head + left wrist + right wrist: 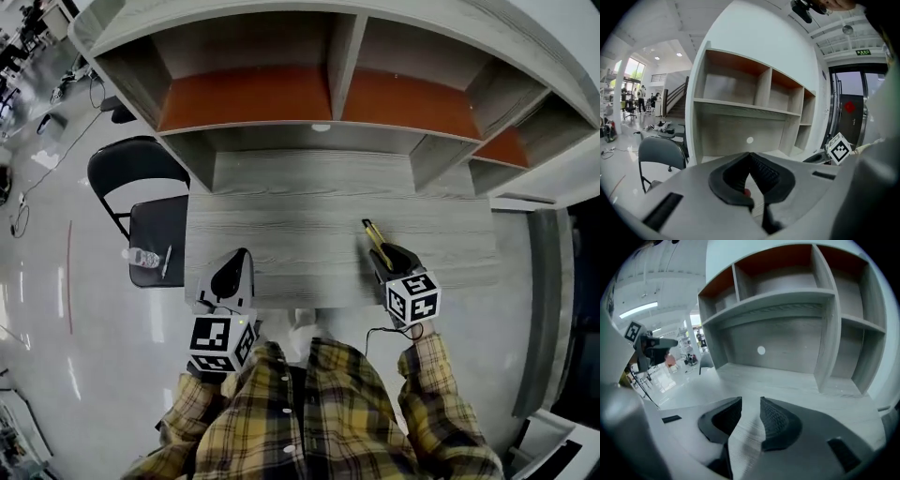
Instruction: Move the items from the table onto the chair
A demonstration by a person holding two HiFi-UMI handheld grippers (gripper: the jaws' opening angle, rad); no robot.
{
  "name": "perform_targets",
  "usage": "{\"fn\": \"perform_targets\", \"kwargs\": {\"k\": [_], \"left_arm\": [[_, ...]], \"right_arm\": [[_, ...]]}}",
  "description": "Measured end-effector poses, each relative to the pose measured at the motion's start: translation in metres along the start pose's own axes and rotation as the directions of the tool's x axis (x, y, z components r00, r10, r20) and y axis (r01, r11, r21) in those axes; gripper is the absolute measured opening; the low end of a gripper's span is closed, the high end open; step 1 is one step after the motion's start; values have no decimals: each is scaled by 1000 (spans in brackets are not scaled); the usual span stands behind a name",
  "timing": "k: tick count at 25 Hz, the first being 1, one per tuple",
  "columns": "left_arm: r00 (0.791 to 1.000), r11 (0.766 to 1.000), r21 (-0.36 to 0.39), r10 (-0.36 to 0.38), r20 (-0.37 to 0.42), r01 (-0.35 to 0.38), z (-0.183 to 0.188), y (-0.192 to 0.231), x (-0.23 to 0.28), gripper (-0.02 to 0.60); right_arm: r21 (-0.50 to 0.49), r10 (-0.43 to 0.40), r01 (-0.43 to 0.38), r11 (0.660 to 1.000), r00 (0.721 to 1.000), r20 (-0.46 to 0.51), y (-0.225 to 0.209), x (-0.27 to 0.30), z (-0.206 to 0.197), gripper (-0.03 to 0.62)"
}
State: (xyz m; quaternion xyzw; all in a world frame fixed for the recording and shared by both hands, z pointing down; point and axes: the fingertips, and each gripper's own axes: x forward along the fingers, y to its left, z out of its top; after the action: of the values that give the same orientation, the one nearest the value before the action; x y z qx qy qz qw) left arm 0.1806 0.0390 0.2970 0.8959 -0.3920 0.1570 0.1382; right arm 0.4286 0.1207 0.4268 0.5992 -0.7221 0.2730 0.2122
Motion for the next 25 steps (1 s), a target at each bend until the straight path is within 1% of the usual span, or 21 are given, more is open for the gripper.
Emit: {"fn": "perform_targets", "kwargs": {"k": [2, 5, 8, 12, 18, 20, 25], "left_arm": [[1000, 1000, -2, 13, -17, -13, -2, -8, 1, 5], [997, 998, -17, 64, -37, -64, -4, 1, -4, 5], [993, 994, -18, 104, -53, -106, -7, 15, -7, 5], [990, 992, -12, 125, -66, -126, -8, 15, -5, 5], [989, 991, -33, 129, -79, -132, -11, 11, -5, 5], [988, 989, -39, 137, -77, -140, -11, 12, -7, 5], [986, 985, -68, 152, -64, -156, -11, 13, -10, 5]], "right_arm": [[-27, 5, -7, 1000, 998, -66, -23, 8, -25, 138], [-53, -8, 1, 999, 992, -127, -46, 23, -49, 162], [-68, -9, -2, 998, 987, -162, -56, 43, -62, 170], [-78, -4, -10, 997, 984, -181, -63, 59, -73, 172], [-68, 7, -21, 997, 978, -207, -64, 73, -85, 172], [-69, -4, -11, 998, 976, -217, -66, 75, -88, 172], [-108, -37, 14, 994, 977, -212, -66, 76, -90, 164]]}}
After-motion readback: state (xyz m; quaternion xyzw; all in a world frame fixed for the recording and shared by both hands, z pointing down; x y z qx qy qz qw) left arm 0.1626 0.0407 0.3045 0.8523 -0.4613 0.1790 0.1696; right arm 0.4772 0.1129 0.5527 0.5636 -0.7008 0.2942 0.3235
